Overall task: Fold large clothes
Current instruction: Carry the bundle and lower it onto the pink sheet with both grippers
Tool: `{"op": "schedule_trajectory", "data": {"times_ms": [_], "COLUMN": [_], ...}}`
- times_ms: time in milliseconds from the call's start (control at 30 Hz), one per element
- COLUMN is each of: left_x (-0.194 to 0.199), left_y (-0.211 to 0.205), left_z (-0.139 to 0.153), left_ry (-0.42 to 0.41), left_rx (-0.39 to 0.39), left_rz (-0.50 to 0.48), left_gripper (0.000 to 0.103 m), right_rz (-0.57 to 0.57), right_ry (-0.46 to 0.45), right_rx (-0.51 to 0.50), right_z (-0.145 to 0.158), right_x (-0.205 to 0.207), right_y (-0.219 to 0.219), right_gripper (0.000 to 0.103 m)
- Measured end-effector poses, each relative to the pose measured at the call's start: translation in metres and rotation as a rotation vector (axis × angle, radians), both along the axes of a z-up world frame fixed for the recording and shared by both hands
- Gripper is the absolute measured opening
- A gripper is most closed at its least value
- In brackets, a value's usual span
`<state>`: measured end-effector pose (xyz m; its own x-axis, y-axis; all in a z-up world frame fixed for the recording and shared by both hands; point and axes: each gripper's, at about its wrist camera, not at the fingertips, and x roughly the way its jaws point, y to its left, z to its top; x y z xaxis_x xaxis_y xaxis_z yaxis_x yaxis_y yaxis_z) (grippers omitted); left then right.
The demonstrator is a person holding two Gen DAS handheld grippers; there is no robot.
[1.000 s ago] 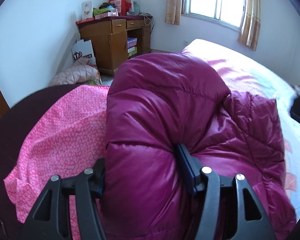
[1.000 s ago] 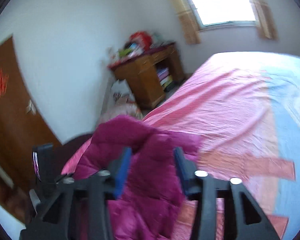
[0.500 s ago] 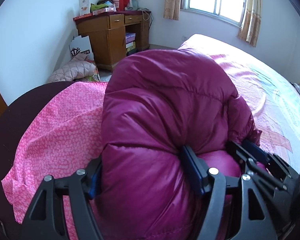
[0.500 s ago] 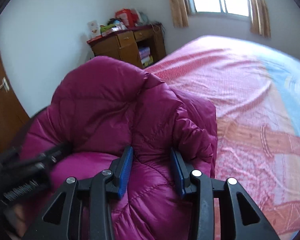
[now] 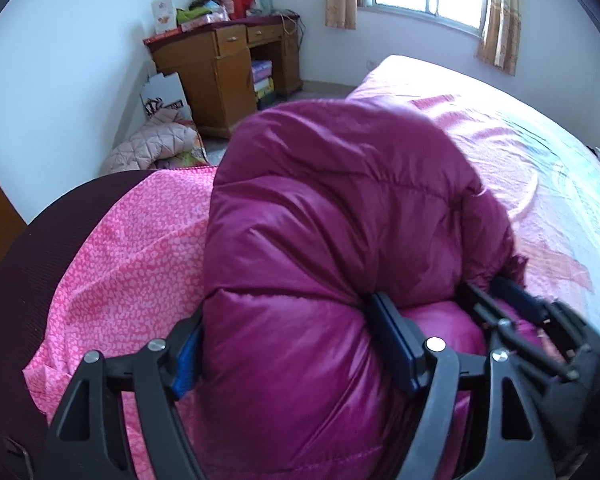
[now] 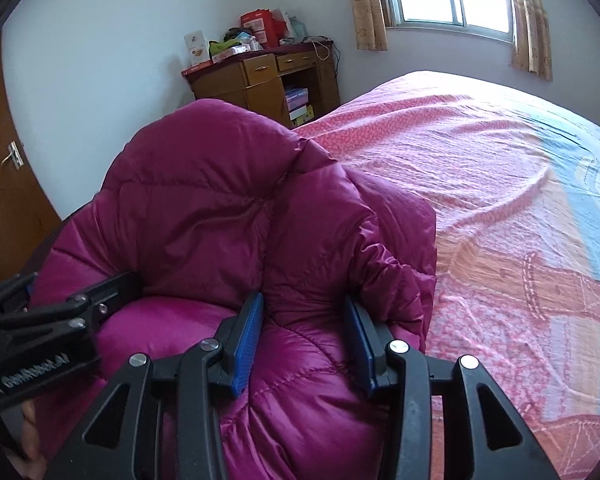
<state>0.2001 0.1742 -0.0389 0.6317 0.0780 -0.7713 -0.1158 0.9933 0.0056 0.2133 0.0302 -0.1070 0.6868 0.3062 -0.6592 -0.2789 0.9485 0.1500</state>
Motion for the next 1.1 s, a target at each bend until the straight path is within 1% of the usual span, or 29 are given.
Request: {"op": "schedule_trajectory", "data": {"times_ms": [67,167,200,233,300,400,467,500,567,600,667,700,733,767,800,867,900,967,1033,1100], "left_x": [0.007,0.027,0.036,0.039,0.04,0.033,0.028,0.026,0.024,0.028,0.044,0.054,0.07,0.083,0.098,0.112,0.115,0.112,0.11,0.11], "left_y": [0.004,0.015,0.019,0.02,0.018,0.009,0.009,0.013,0.019,0.015,-0.003,-0.012,-0.022,-0.026,-0.027,-0.02,-0.013,-0.005,-0.007,-0.012], "left_z": [0.013,0.026,0.031,0.034,0.046,0.06,0.07,0.079,0.092,0.095,0.09,0.083,0.068,0.055,0.036,0.011,0.003,-0.001,-0.007,-0.013], "left_ry": [0.008,0.044,0.073,0.082,0.057,0.017,-0.024,-0.066,-0.138,-0.139,-0.125,-0.116,-0.08,-0.038,0.019,0.067,0.069,0.045,0.019,0.012], "left_rx": [-0.051,-0.168,-0.194,-0.204,-0.2,-0.126,-0.106,-0.126,-0.201,-0.21,-0.19,-0.175,-0.146,-0.123,-0.099,-0.079,-0.101,-0.135,-0.102,-0.061], "left_rz": [-0.01,0.008,0.023,0.026,0.015,-0.025,-0.034,-0.031,-0.06,-0.09,-0.17,-0.199,-0.214,-0.203,-0.174,-0.121,-0.105,-0.099,-0.113,-0.113], "left_gripper": [0.077,0.08,0.079,0.079,0.079,0.08,0.08,0.08,0.081,0.08,0.077,0.07,0.065,0.055,0.051,0.053,0.055,0.055,0.058,0.06], "right_rz": [-0.005,-0.014,-0.016,-0.018,-0.017,-0.014,-0.014,-0.013,-0.012,-0.013,-0.012,-0.011,-0.012,-0.011,-0.011,-0.012,-0.011,-0.008,-0.008,-0.009], "right_ry": [-0.004,-0.007,-0.009,-0.01,-0.013,-0.016,-0.021,-0.021,-0.02,-0.02,-0.021,-0.021,-0.022,-0.023,-0.023,-0.02,-0.019,-0.014,-0.015,-0.02], "right_rx": [0.005,0.02,0.026,0.032,0.042,0.047,0.045,0.047,0.054,0.055,0.057,0.057,0.058,0.061,0.065,0.074,0.082,0.096,0.092,0.08], "right_z": [0.0,-0.001,-0.001,-0.002,-0.002,-0.003,-0.003,-0.003,-0.003,-0.003,-0.003,-0.003,-0.003,-0.003,-0.003,-0.003,-0.003,-0.004,-0.004,-0.003], "right_x": [0.0,-0.003,-0.003,-0.005,-0.007,-0.008,-0.009,-0.009,-0.009,-0.009,-0.01,-0.01,-0.011,-0.011,-0.011,-0.012,-0.012,-0.011,-0.012,-0.013], "right_y": [0.0,-0.003,-0.004,-0.004,-0.006,-0.009,-0.01,-0.01,-0.012,-0.012,-0.014,-0.014,-0.015,-0.016,-0.017,-0.021,-0.023,-0.025,-0.025,-0.024], "right_gripper": [0.043,0.043,0.043,0.043,0.043,0.043,0.043,0.043,0.043,0.043,0.043,0.043,0.043,0.043,0.043,0.043,0.043,0.043,0.043,0.043]}}
